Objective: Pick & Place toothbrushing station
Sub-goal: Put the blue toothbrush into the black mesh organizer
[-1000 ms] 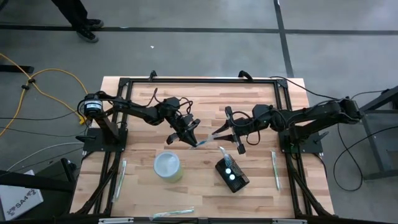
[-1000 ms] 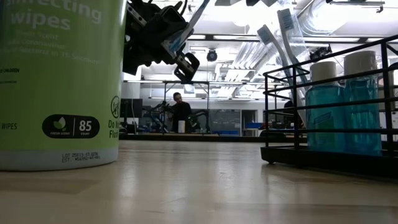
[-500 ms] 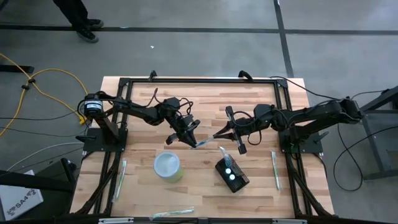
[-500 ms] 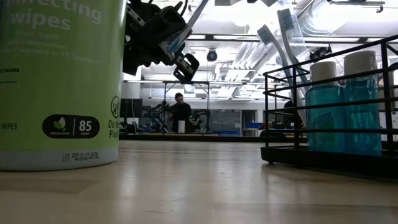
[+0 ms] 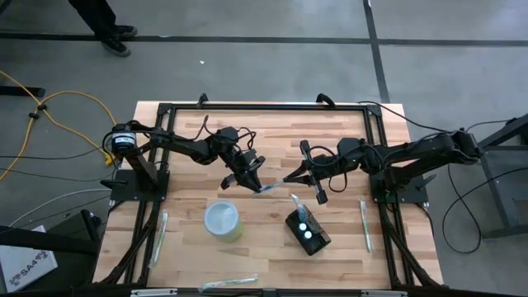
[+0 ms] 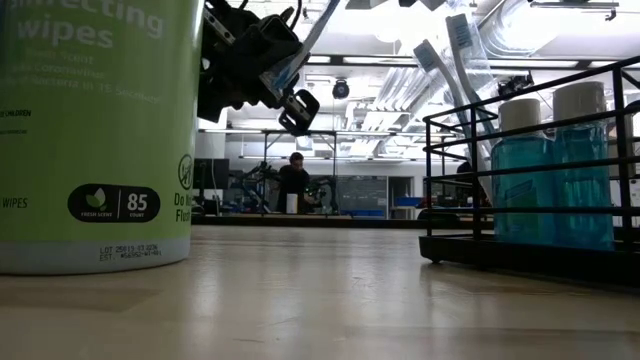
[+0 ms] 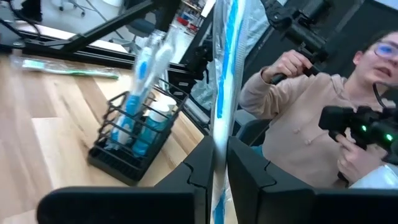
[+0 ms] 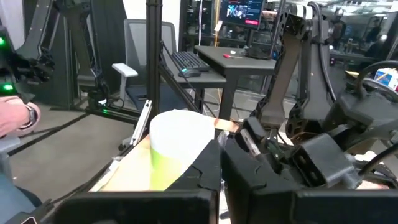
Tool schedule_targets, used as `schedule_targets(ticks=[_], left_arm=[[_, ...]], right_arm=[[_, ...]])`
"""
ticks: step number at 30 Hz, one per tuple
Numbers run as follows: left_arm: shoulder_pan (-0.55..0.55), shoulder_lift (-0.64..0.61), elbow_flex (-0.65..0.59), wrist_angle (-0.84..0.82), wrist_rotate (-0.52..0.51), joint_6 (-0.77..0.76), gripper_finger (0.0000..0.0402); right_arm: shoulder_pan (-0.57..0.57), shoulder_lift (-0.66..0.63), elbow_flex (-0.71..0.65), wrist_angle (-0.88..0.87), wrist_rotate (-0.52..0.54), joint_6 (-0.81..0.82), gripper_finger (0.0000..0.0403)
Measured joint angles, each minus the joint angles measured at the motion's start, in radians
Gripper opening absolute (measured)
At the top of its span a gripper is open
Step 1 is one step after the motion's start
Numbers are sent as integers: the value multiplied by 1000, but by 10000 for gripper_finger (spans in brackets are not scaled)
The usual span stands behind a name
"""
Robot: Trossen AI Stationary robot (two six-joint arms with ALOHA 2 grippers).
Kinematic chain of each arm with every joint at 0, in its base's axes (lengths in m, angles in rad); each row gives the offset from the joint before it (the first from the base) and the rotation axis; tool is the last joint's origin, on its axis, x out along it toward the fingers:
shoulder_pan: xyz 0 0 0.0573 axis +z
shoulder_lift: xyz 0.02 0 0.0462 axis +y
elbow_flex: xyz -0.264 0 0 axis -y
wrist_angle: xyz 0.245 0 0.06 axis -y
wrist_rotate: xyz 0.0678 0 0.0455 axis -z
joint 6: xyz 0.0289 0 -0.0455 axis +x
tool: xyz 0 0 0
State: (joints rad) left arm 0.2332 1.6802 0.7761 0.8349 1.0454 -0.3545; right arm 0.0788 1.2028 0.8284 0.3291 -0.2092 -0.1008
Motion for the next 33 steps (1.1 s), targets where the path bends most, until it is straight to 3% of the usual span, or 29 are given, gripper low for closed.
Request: schedule_targets(ticks=[13,29,33], left_arm=[[52,-2,1,-5,-3,-13,33],[55,-2,3,9,-10,-10,33],[61,-2,2,9,-28,-9,33]], right_arm=[[0,-57,-1,-94,68,29,2],[127,-135,-2,-215,336,18,3],[150,-145,-2,-218,362,13,3]])
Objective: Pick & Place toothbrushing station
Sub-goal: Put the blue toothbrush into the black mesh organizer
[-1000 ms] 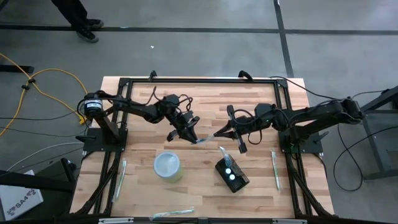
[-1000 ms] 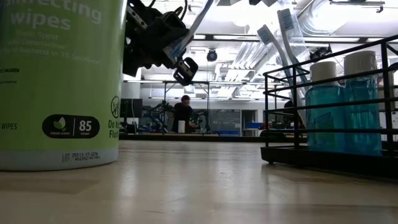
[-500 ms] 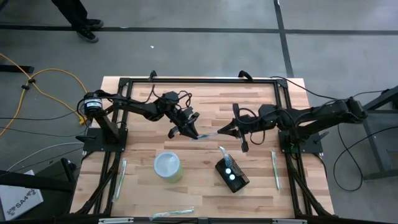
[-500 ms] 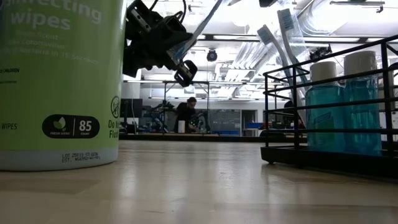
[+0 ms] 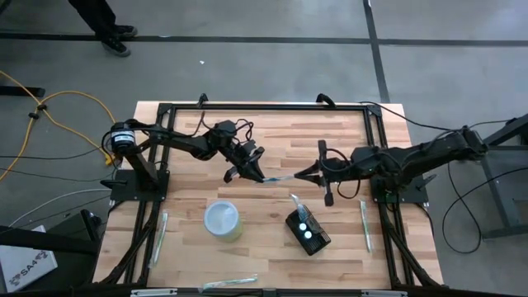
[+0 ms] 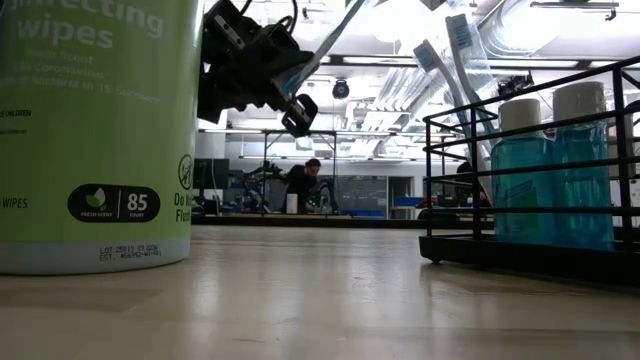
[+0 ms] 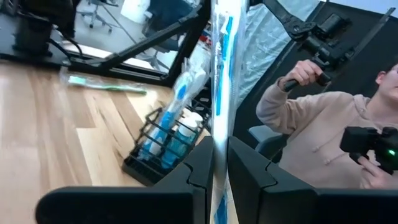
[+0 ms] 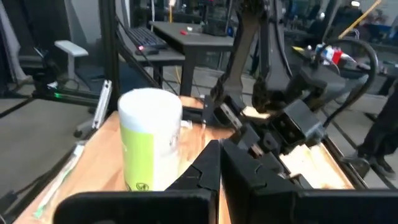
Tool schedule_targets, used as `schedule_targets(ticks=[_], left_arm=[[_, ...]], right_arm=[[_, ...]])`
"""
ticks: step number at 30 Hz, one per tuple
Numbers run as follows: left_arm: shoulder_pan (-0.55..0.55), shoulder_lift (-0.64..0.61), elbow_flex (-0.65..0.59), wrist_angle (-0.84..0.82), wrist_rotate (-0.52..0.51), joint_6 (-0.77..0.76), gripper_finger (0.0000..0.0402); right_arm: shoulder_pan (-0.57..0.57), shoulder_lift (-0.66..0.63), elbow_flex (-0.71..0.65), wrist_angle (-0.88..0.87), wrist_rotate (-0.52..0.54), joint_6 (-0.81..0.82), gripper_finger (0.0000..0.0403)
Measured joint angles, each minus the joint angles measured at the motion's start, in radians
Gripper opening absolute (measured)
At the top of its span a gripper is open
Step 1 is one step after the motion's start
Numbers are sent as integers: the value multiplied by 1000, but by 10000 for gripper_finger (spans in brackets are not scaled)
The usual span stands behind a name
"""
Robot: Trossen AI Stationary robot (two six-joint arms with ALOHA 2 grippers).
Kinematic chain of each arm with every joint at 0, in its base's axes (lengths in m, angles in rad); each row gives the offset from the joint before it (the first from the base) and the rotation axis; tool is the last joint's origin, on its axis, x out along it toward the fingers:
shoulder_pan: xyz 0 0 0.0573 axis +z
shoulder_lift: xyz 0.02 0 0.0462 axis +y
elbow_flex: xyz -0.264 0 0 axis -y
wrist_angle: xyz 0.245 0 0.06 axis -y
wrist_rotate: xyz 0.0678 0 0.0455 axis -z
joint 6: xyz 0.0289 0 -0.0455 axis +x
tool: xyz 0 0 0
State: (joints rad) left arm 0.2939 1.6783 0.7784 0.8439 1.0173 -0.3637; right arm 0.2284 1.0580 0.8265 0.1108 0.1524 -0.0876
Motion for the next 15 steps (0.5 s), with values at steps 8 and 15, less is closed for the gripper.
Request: schedule_targets(ticks=[8,15], left_arm=[[1,2,-3,-9,-14,-2,33],[1,2,-3,-7,-14,-4,33]], right_arm=[[8,-3,1,9,4,-12,3],[8,-2,1,5,35,-16,3]])
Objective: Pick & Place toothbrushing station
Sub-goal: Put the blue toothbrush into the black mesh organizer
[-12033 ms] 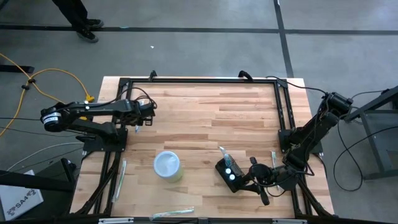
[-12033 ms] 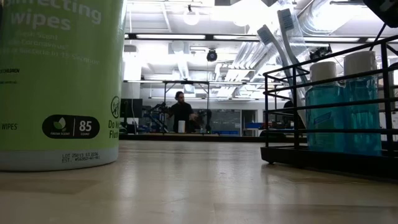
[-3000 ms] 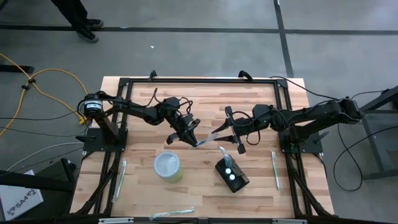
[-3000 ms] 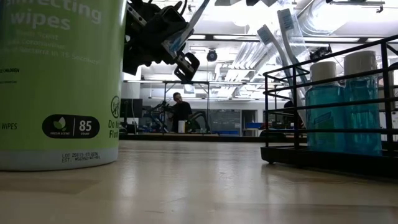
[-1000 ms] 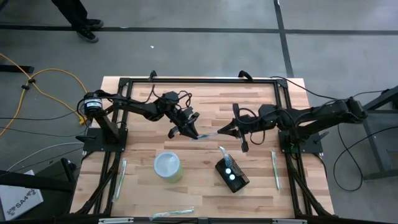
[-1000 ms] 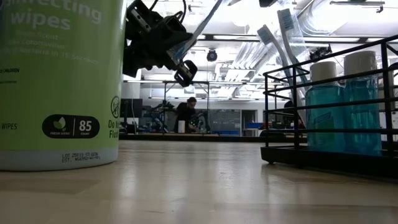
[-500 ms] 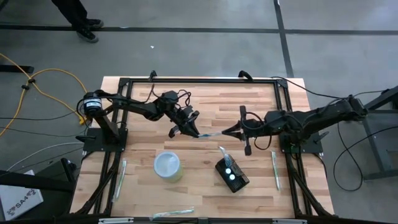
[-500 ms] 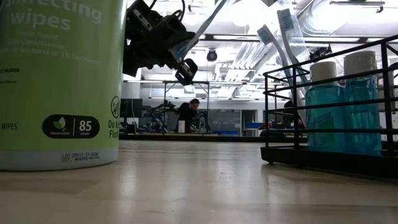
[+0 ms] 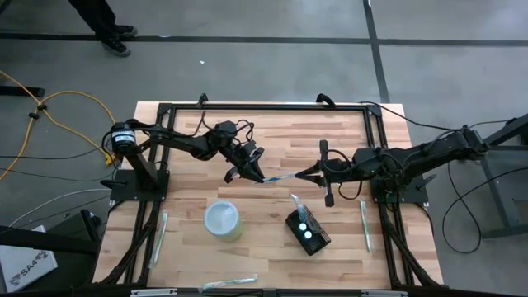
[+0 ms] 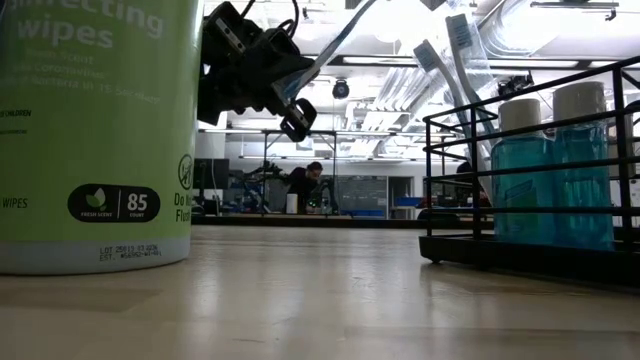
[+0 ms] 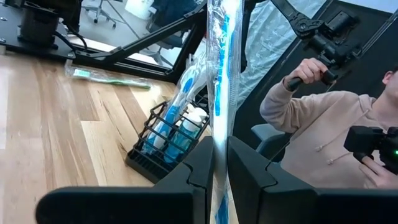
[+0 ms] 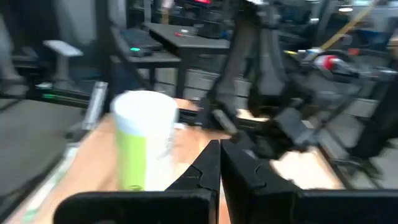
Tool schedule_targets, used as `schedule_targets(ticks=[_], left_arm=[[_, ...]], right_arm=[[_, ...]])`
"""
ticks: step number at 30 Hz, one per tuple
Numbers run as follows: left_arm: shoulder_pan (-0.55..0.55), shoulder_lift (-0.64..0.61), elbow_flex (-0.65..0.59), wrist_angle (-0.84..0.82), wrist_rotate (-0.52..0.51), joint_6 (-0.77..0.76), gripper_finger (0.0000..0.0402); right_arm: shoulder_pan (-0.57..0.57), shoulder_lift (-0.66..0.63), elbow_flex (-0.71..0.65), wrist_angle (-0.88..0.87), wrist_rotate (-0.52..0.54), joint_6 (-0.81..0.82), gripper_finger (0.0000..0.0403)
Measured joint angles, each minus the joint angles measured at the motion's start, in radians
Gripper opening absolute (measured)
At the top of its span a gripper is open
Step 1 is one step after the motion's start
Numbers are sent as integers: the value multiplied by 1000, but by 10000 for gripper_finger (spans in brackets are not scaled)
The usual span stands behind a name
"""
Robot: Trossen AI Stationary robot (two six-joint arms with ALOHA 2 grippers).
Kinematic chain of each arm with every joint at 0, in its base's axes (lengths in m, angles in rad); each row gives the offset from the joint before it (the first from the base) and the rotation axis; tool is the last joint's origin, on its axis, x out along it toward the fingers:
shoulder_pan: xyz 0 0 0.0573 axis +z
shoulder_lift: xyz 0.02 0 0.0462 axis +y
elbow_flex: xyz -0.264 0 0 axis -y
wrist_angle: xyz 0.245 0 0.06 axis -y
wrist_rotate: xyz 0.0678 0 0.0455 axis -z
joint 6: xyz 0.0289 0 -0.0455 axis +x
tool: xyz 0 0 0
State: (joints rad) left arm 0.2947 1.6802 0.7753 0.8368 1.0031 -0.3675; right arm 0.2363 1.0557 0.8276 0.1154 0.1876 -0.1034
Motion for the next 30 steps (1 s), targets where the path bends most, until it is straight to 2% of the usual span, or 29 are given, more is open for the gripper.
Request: schedule_targets(ticks=[4,8,21,25,30], left_arm=[[-2,0,0,1,0,0,33],[-3,0,0,2,2,0,33],[-3,0,1,2,21,0,33],[-3,0,1,2,21,0,33],[-3,0,1,2,22,1,33]], right_arm=[[-1,0,0,-1,81,-33,3],[-2,0,0,-15,40,-49,14],[-3,-4,0,-31,49,-58,156],[-2,-4,0,-39,48,-57,179],[-2,-4,0,-70,47,-20,188]])
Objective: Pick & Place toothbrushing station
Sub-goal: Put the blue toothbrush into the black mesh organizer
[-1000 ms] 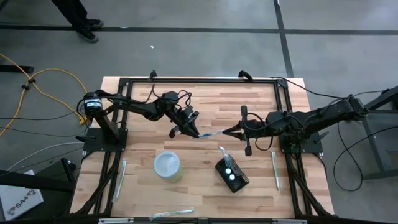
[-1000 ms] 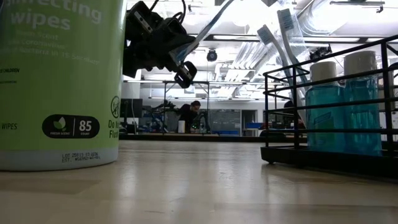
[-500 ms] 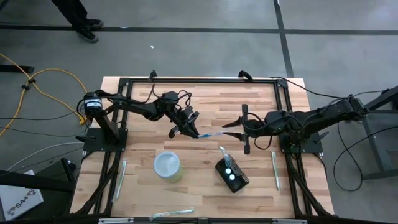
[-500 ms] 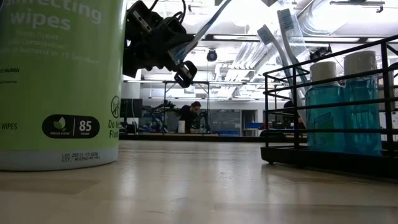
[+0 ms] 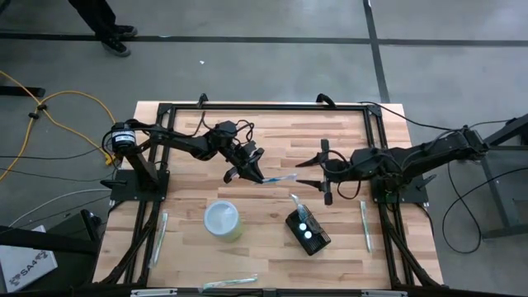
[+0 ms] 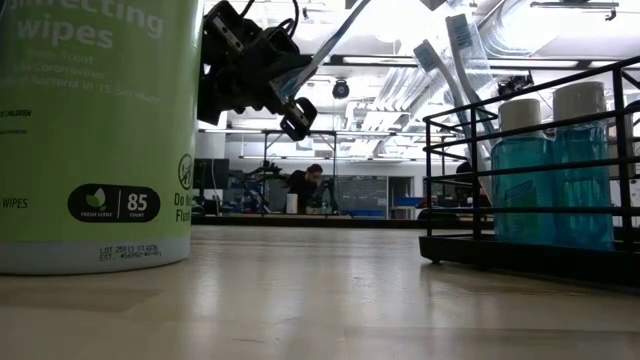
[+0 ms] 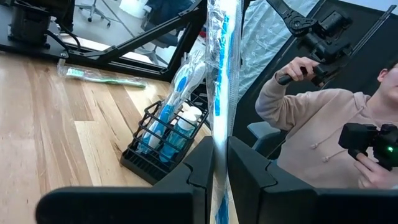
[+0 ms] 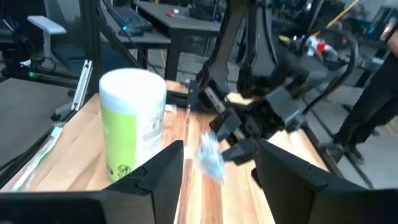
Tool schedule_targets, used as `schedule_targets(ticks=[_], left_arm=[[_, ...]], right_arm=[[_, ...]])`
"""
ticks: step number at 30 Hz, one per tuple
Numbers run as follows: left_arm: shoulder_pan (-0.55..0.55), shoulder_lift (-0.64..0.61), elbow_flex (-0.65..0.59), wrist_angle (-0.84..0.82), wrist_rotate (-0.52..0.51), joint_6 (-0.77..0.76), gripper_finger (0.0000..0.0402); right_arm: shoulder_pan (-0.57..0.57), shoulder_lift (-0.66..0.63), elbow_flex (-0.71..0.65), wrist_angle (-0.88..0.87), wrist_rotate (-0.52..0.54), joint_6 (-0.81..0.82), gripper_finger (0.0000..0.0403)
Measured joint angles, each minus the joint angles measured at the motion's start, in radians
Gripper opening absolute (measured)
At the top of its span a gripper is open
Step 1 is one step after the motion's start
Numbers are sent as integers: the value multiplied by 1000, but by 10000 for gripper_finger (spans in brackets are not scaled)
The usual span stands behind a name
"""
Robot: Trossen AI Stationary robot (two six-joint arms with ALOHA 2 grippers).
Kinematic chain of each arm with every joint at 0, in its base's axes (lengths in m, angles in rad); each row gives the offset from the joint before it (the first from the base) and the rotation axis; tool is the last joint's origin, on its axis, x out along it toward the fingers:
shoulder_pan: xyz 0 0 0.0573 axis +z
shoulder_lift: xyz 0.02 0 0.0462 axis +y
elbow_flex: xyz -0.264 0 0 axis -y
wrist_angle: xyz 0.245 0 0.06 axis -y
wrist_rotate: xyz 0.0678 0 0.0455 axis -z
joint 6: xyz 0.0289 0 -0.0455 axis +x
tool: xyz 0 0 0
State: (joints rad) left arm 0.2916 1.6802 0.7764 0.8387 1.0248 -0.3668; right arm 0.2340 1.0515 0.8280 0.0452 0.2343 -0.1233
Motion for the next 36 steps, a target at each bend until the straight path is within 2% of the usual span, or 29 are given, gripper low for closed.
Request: schedule_targets(ticks=[17,25,36], left_arm=[[0,0,0,3,0,0,33],[0,-1,0,33,0,0,33],[-23,-1,0,38,0,0,33]], right_arm=[[0,3,0,-15,-13,26,189],[-19,3,0,-11,-41,44,168],[-84,76,3,89,-162,49,145]])
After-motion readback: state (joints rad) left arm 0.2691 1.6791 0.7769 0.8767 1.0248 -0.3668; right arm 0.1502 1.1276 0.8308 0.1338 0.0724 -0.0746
